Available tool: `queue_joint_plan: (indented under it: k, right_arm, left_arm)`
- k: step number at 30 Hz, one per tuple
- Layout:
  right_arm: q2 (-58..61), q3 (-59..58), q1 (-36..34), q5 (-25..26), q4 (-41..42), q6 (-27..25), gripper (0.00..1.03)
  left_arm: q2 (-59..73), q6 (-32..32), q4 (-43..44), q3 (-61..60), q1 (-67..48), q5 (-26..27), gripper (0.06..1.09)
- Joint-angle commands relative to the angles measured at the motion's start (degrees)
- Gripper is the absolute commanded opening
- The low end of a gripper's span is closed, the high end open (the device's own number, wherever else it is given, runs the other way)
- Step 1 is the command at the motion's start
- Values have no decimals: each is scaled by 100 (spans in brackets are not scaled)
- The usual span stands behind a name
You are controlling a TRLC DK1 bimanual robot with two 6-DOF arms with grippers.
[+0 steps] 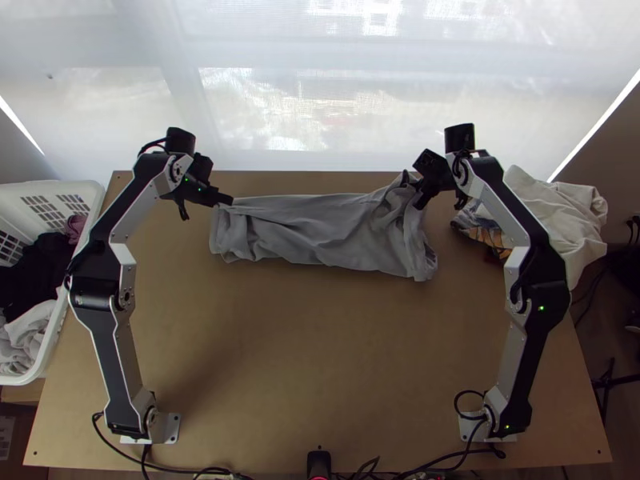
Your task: Fold the t-shirt
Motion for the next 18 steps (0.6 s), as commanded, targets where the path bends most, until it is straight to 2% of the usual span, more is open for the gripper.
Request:
queue_joint_plan:
  k: [1,3,4,5,6,8,9,13,15,18]
  right_arm:
    - [411,193,-67,2,-29,47,3]
    - [455,228,-67,2,-20,82,4]
    - [446,228,-67,2,-29,108,15]
    - [437,228,-67,2,-29,144,31]
    - [411,237,-67,2,-29,223,49]
    - [340,237,-67,2,-29,337,86]
    - [288,228,-58,2,-29,398,100]
    - [-55,105,-32,2,-73,592,99]
    - [-284,17,12,-7,-73,715,99]
    - [-644,-132,127,-33,-73,847,99]
  left_arm:
    - [521,-31,-3,399,-118,-32,24]
    - [556,-39,-3,416,-135,-32,45]
    - [565,-48,-38,416,-144,-32,62]
    - [565,-48,-108,416,-162,-32,81]
    - [547,-48,-188,416,-179,-32,96]
    - [494,-66,-425,416,-179,-23,100]
    - [450,-92,-557,416,-179,-5,102]
    - [81,-277,-1075,337,-127,285,103]
    - [-226,-285,-1154,91,-109,487,103]
    - [-551,-268,-1172,-269,-162,513,103]
